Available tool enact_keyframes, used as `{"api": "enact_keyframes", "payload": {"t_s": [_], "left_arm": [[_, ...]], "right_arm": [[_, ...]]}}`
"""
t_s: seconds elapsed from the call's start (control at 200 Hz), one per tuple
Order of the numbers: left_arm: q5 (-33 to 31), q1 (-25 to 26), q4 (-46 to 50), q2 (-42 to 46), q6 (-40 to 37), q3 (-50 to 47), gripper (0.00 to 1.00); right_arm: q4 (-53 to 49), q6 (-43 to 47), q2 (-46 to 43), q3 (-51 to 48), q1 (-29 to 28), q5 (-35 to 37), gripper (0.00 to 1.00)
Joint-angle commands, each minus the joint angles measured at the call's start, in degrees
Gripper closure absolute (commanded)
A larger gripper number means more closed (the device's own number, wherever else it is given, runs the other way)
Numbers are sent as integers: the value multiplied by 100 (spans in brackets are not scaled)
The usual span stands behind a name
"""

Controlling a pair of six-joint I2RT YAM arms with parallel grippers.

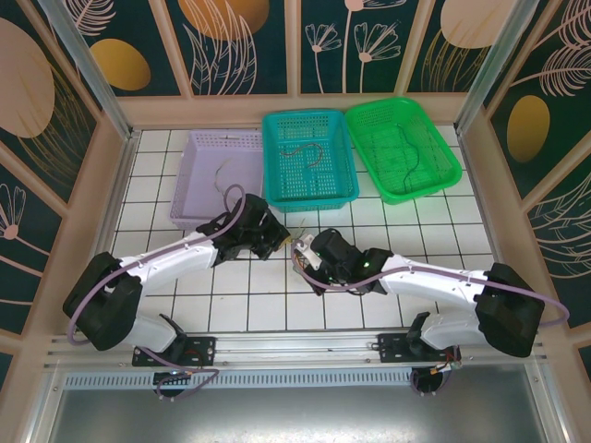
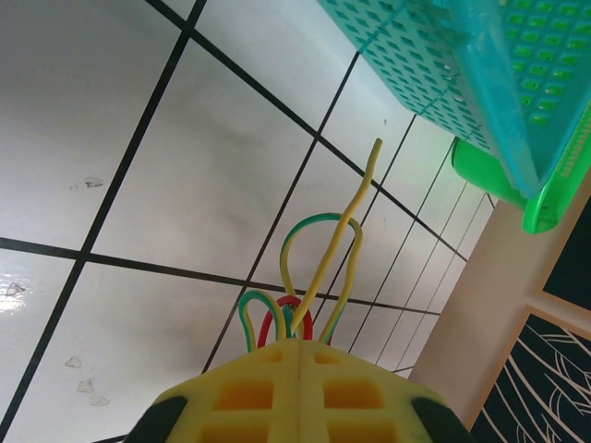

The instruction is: Untangle the cables

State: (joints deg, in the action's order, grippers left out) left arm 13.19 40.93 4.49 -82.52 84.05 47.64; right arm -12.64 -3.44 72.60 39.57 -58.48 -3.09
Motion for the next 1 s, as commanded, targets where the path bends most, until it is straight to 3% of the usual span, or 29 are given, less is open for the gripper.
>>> {"api": "enact_keyframes", "payload": {"t_s": [0.0,0.34,0.706,0.991], "left_arm": [[-100,9,248,11,-185,244,100],[-472,-102,908,429,-333,343,100],[-639,-858,1221,1021,-627,179,100],[-1258,-1038,2082,1255,-1188,772,100]], "right_arm": [[-80,-61,-133,5,60,15,100],[-245,-42,-78,-50,226,97,100],[-417,-90,183,143,404,186,100],[-636,-709,133,179,1311,-19,100]]}}
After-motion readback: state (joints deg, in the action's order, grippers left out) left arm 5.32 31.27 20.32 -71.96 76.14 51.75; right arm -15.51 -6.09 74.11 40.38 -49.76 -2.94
